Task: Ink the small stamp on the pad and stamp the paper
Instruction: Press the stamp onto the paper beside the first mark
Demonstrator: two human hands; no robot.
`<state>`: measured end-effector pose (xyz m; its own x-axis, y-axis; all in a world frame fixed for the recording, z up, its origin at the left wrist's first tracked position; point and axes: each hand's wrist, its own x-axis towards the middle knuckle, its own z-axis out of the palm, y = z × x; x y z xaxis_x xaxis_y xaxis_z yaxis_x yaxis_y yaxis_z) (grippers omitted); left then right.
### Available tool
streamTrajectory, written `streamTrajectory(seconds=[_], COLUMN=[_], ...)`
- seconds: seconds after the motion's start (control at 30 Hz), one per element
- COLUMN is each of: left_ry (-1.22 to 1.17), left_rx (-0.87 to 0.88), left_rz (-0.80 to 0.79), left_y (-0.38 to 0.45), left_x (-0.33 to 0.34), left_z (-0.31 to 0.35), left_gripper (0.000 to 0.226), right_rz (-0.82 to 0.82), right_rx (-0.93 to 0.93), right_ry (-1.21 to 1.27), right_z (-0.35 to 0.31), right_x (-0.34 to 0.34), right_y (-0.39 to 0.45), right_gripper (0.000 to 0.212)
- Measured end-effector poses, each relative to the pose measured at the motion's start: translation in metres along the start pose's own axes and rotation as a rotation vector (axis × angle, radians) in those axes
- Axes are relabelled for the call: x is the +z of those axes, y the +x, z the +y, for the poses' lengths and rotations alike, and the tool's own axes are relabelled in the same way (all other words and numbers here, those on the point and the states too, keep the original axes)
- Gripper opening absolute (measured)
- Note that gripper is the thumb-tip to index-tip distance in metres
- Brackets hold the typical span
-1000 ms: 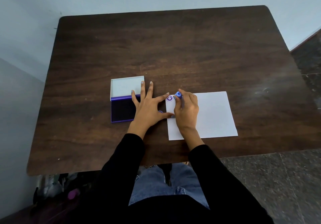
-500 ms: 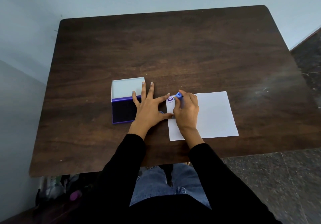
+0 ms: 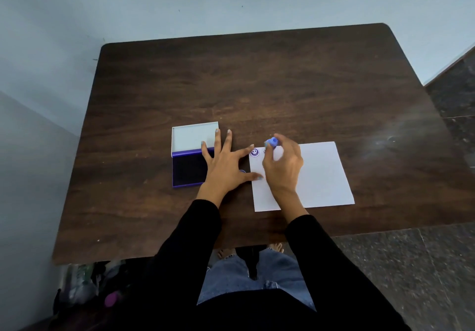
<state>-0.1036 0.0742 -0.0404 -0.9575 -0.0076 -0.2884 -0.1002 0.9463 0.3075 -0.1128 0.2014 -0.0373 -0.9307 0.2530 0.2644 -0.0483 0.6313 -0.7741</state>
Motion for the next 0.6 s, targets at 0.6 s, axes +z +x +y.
streamTrajectory(seconds=[0.6], left_ry=[-0.059], left_rx=[-0.027], left_rz=[0.023], left_y=[-0.002], left_x=[-0.006], left_z=[0.002], left_gripper=[0.082], right_rz=[0.338], right_rx=[0.466], right_ry=[0.434], right_z=[-0.006], right_x=[-0.037], right_y=[0.039], right_gripper=[0.022])
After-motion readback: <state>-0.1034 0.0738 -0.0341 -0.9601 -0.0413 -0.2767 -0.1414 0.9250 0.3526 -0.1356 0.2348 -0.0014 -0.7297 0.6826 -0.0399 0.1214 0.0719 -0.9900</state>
